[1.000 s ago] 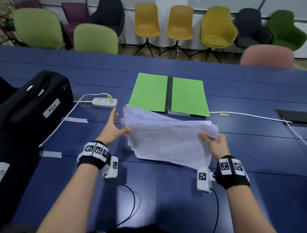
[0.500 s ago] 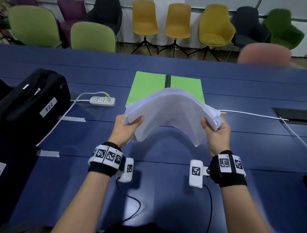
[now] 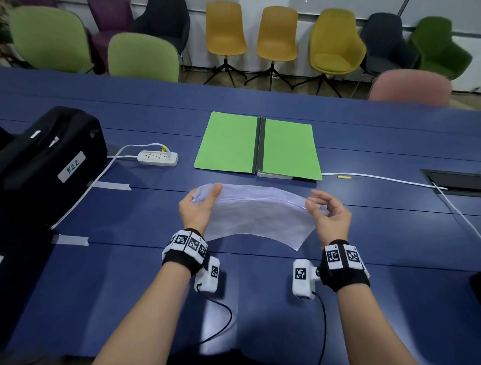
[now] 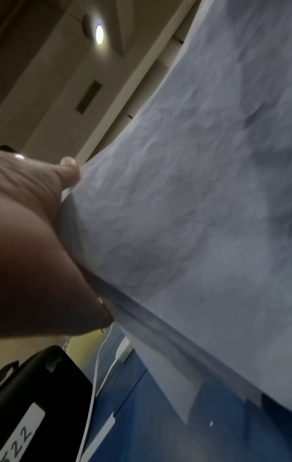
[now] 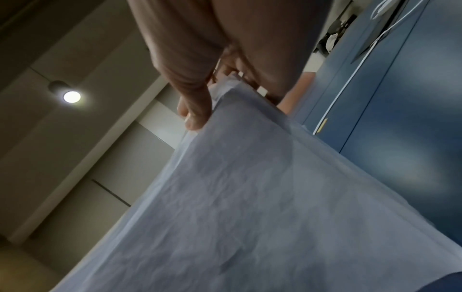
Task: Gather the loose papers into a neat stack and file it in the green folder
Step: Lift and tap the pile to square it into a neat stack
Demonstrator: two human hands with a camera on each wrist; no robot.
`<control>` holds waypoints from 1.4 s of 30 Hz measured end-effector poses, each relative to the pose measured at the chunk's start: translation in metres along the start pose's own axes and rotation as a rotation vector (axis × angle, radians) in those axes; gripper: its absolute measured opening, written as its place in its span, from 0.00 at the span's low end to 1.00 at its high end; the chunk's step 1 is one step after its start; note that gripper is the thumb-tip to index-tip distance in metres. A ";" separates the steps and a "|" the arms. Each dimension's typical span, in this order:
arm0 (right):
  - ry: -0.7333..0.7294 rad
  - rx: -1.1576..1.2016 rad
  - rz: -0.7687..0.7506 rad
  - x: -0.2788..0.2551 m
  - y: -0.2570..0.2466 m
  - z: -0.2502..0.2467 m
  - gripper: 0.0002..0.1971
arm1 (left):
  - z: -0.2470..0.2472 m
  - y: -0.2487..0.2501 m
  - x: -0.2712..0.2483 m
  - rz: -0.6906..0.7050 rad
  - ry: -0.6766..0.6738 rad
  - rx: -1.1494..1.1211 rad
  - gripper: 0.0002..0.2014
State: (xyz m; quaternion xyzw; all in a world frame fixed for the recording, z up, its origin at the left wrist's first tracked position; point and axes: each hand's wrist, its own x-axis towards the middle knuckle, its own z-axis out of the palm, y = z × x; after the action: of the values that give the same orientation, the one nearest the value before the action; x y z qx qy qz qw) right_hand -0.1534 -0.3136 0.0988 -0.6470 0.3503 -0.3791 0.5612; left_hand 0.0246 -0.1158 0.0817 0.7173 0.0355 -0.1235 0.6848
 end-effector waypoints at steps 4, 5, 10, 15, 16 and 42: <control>-0.016 -0.090 -0.006 0.004 0.006 0.002 0.13 | 0.007 0.003 0.001 -0.049 0.083 0.004 0.27; -0.027 -0.100 -0.004 0.004 0.005 0.002 0.12 | 0.008 0.004 0.001 -0.072 0.109 0.027 0.27; -0.314 -0.398 -0.036 0.006 -0.004 0.000 0.31 | 0.009 0.010 0.003 -0.050 0.158 0.061 0.30; -0.361 -0.815 -0.059 0.012 -0.005 0.003 0.45 | 0.009 0.014 0.005 -0.074 0.192 0.194 0.34; -0.357 -0.856 -0.061 0.013 -0.007 0.004 0.46 | 0.009 0.015 0.004 -0.063 0.181 0.196 0.33; -0.582 -1.433 -0.275 0.007 -0.023 0.070 0.10 | -0.006 -0.005 -0.003 0.216 0.159 0.070 0.21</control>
State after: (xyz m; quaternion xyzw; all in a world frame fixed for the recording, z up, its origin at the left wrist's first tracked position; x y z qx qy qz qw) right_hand -0.0881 -0.2845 0.1166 -0.9621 0.2652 0.0579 0.0243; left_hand 0.0217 -0.1089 0.0781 0.7480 0.0079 0.0070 0.6636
